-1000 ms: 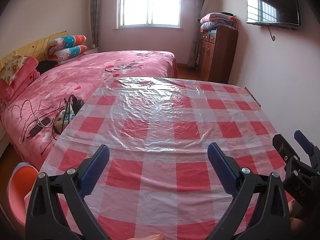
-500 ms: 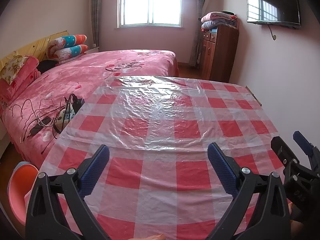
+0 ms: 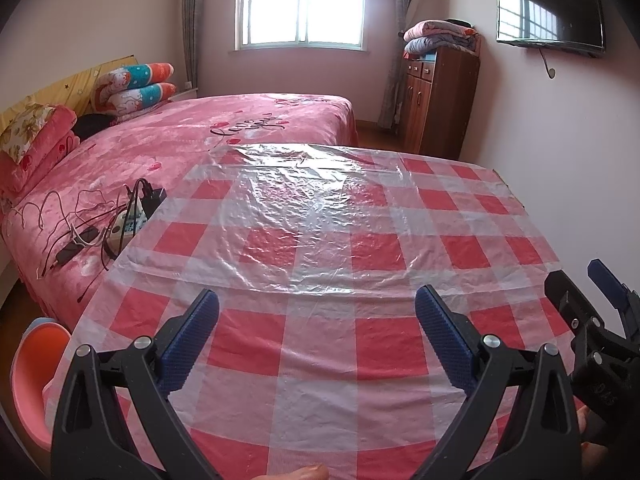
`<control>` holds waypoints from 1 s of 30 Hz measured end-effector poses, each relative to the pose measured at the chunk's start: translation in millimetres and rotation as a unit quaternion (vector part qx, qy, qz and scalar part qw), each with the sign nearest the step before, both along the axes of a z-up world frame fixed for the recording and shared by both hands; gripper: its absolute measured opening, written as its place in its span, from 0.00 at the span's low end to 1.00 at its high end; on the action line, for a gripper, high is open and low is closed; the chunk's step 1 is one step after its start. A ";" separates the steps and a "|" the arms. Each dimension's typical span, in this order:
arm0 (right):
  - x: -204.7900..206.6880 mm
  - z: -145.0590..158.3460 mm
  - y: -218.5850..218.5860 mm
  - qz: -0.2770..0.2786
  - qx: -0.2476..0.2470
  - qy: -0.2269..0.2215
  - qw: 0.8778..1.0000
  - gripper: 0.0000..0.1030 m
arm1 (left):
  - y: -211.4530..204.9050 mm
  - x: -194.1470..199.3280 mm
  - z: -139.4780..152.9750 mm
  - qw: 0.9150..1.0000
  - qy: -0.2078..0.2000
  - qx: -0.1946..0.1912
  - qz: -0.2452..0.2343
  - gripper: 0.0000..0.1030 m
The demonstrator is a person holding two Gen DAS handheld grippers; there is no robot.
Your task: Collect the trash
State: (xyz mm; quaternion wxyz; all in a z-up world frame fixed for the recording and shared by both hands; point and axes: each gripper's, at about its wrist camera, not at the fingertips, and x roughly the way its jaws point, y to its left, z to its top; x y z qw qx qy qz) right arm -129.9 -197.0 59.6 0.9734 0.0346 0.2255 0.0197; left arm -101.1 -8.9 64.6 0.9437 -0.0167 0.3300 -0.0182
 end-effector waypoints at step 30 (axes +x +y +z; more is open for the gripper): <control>29.5 -13.7 -5.5 0.007 0.036 0.077 0.996 0.95 | 2.5 32.9 -26.2 0.998 0.066 -0.025 -0.001 0.96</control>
